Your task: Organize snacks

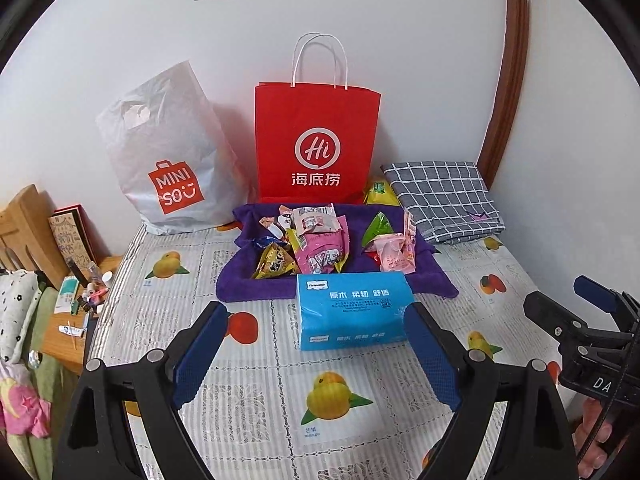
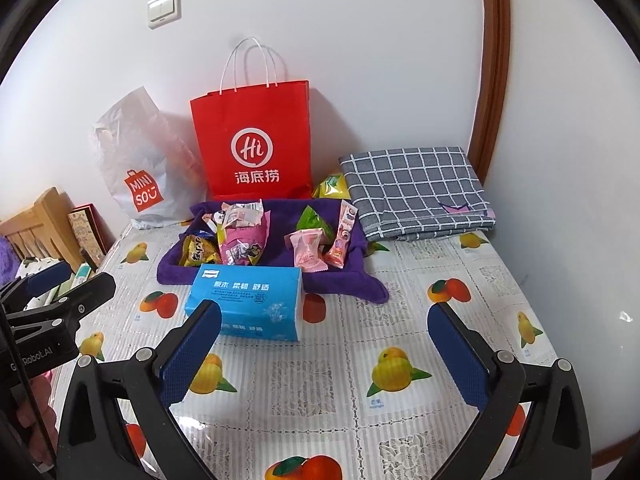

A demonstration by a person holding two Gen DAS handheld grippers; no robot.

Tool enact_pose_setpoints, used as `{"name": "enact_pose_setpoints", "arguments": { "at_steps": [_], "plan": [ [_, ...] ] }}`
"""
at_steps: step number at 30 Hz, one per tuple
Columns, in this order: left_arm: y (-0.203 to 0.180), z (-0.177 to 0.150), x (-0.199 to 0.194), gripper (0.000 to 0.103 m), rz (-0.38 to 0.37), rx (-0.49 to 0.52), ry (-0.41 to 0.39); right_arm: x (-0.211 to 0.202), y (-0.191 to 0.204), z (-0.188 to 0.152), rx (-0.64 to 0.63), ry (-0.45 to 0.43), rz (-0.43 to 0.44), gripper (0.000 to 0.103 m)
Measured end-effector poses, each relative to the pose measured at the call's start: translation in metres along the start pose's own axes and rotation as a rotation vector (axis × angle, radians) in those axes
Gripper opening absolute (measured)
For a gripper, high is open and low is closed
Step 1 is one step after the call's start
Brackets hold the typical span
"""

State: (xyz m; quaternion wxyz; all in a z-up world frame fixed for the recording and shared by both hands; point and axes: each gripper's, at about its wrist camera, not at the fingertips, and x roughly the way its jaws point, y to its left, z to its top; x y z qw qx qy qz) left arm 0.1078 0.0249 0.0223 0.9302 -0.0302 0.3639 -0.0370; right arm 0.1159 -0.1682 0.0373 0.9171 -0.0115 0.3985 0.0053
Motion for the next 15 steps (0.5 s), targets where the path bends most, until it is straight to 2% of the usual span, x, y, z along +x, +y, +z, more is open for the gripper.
{"name": "enact_pose_setpoints", "arguments": {
  "at_steps": [15],
  "plan": [
    [-0.0050, 0.0008, -0.0011, 0.089, -0.009, 0.008, 0.002, -0.0033, -0.0032, -0.0006, 0.002, -0.001, -0.001, 0.102]
  ]
}}
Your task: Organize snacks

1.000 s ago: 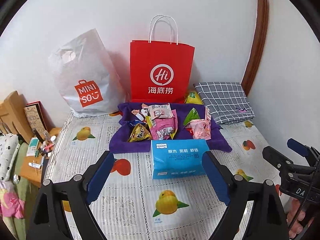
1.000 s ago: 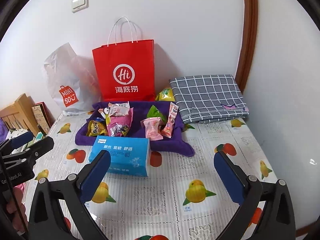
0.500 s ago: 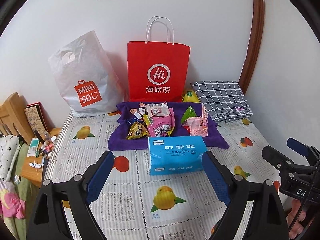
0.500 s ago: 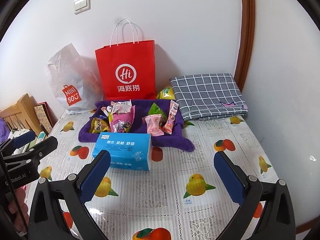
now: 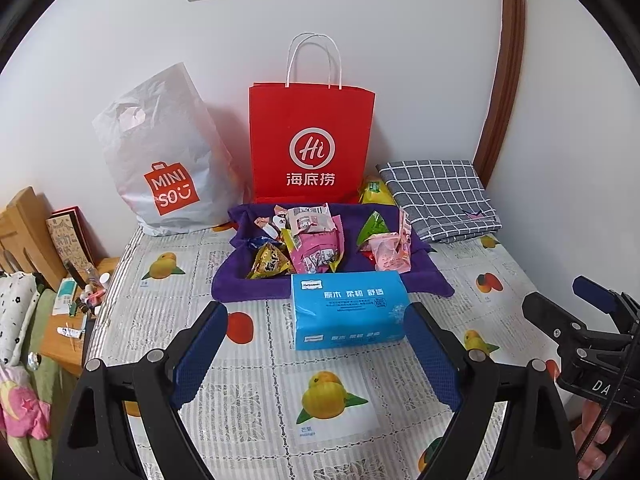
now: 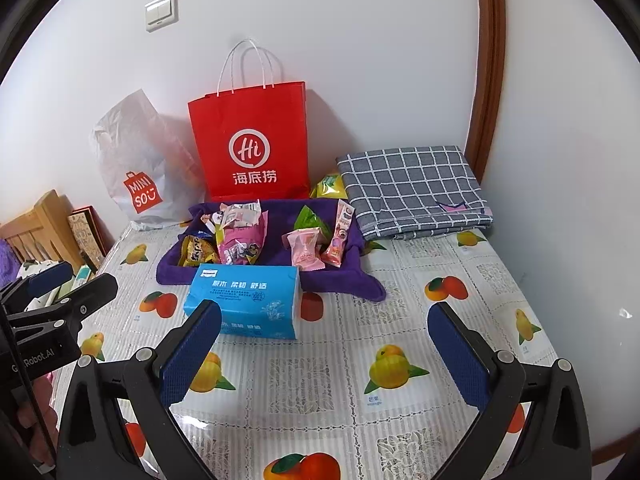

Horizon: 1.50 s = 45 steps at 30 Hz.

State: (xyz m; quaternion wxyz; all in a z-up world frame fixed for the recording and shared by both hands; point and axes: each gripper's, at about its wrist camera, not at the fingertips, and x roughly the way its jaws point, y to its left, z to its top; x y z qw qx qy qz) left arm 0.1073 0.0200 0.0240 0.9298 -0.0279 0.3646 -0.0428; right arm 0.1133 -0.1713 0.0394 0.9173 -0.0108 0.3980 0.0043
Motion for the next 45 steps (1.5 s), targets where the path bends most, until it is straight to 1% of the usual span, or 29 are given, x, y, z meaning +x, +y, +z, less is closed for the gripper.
{"name": "enact_pose_setpoints", "arguments": {
  "at_steps": [45],
  "plan": [
    [0.0013, -0.0007, 0.0038, 0.089, -0.002, -0.004, 0.007, -0.0028, 0.0016, -0.0010, 0.001, -0.005, 0.005, 0.102]
  ]
}}
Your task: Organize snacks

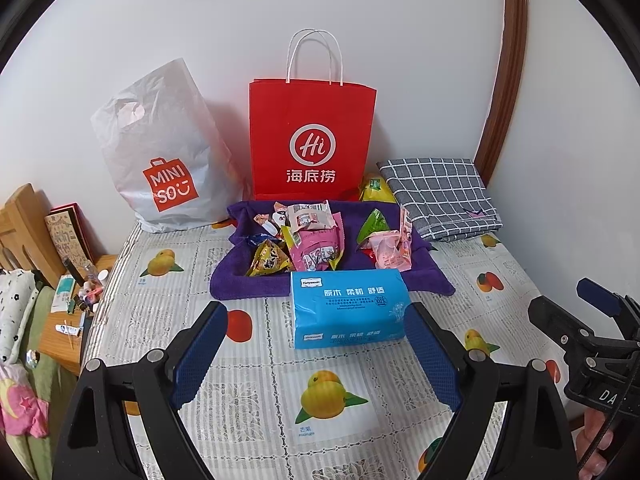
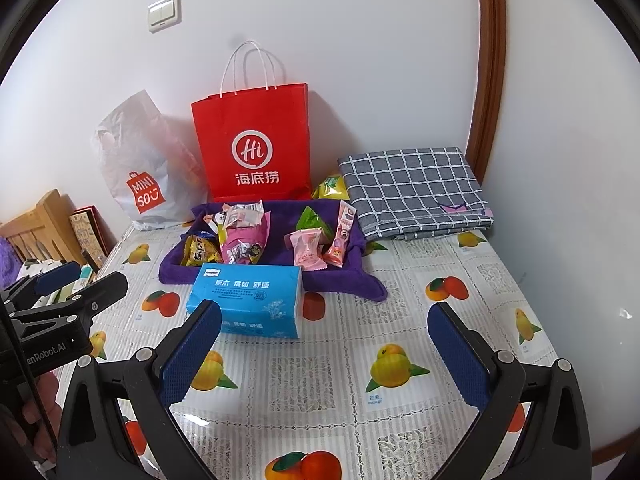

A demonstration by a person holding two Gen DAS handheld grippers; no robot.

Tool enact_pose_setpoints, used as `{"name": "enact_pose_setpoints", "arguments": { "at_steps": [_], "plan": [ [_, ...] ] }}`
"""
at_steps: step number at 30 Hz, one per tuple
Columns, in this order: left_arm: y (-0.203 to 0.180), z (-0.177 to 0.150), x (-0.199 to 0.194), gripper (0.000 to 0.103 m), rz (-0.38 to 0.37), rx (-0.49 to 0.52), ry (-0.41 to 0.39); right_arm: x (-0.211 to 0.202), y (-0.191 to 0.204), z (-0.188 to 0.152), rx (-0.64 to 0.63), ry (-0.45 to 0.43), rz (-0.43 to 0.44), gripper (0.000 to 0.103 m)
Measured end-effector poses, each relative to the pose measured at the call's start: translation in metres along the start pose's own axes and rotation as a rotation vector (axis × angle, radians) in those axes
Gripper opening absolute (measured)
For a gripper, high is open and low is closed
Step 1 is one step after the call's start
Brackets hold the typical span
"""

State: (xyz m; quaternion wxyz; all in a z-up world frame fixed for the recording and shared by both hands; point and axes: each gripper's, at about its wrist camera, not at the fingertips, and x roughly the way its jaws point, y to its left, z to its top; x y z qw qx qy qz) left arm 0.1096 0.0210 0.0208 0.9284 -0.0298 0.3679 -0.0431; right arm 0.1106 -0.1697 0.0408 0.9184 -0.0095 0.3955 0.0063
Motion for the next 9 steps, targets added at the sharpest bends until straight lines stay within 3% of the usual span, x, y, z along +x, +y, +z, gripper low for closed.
{"name": "enact_pose_setpoints", "arguments": {
  "at_steps": [9],
  "plan": [
    [-0.0003, -0.0005, 0.0031, 0.089, 0.004, 0.002, 0.000, -0.0002, 0.0024, -0.0030, -0.006, -0.004, 0.006, 0.102]
  ]
}}
